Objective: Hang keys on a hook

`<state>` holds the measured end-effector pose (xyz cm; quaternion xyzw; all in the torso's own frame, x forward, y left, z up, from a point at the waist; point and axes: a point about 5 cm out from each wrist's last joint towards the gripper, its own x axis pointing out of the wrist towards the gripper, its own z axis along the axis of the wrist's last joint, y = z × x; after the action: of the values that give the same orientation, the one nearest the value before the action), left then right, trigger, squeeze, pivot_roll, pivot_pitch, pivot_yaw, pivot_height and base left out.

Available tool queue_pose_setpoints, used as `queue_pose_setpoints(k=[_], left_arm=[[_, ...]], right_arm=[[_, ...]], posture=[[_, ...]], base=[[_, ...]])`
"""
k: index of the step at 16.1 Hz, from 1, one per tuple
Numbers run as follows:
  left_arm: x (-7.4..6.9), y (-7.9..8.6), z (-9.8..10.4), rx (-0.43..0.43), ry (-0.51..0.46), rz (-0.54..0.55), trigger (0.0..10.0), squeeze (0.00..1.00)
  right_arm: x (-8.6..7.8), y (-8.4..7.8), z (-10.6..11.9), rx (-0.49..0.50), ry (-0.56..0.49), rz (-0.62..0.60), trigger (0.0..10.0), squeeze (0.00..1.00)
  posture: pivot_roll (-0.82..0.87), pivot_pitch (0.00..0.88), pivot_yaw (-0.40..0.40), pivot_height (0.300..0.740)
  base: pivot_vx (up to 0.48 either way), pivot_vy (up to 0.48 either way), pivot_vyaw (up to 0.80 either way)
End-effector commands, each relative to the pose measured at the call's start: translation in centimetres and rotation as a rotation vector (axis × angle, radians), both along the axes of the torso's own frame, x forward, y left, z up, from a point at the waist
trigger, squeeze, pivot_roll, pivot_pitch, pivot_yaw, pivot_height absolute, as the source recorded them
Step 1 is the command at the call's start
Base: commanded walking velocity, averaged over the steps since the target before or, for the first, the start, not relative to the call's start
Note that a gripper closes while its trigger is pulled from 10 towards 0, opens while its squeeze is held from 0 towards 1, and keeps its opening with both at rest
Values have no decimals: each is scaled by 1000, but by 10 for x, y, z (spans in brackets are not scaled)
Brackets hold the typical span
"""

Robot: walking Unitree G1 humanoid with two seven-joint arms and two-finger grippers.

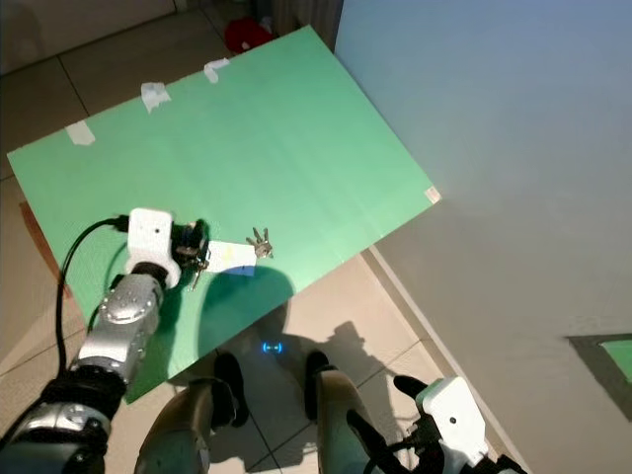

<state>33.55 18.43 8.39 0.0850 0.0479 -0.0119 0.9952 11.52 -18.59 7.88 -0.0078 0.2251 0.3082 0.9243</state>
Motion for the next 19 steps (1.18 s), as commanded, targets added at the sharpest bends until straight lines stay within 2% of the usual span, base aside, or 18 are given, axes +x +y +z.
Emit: queue_pose_setpoints(k=[1, 4, 9, 13, 14, 19], left_arm=[[-5, 2, -15, -2, 60, 2, 10000, 0], [-1, 1, -16, 10, 79, -16, 10000, 0], [8, -7, -14, 7, 89, -62, 10000, 0], [7, -13, -24, -12, 180, -95, 10000, 0], [8, -14, -25, -1, 213, -104, 10000, 0], [6, -9, -34, 30, 294, -75, 10000, 0]], right_arm=[[-10, -3, -3, -3, 43, -7, 10000, 0], [-15, -6, -8, -13, 56, -9, 10000, 0], [-34, -15, -28, -29, 98, -35, 10000, 0], [-43, -22, -44, -33, 119, -44, 10000, 0], [-46, -28, -54, -37, 130, -48, 10000, 0], [-54, -33, -69, -39, 140, -51, 10000, 0]], posture=[[-445, 431, -86, 740], [-474, 425, -90, 740], [-489, 417, -75, 740], [-491, 424, -75, 740], [-490, 430, -75, 740], [-496, 442, -83, 740]], base=[[0, 0, 0], [0, 0, 0], [0, 0, 0], [0, 0, 0], [0, 0, 0], [0, 0, 0]])
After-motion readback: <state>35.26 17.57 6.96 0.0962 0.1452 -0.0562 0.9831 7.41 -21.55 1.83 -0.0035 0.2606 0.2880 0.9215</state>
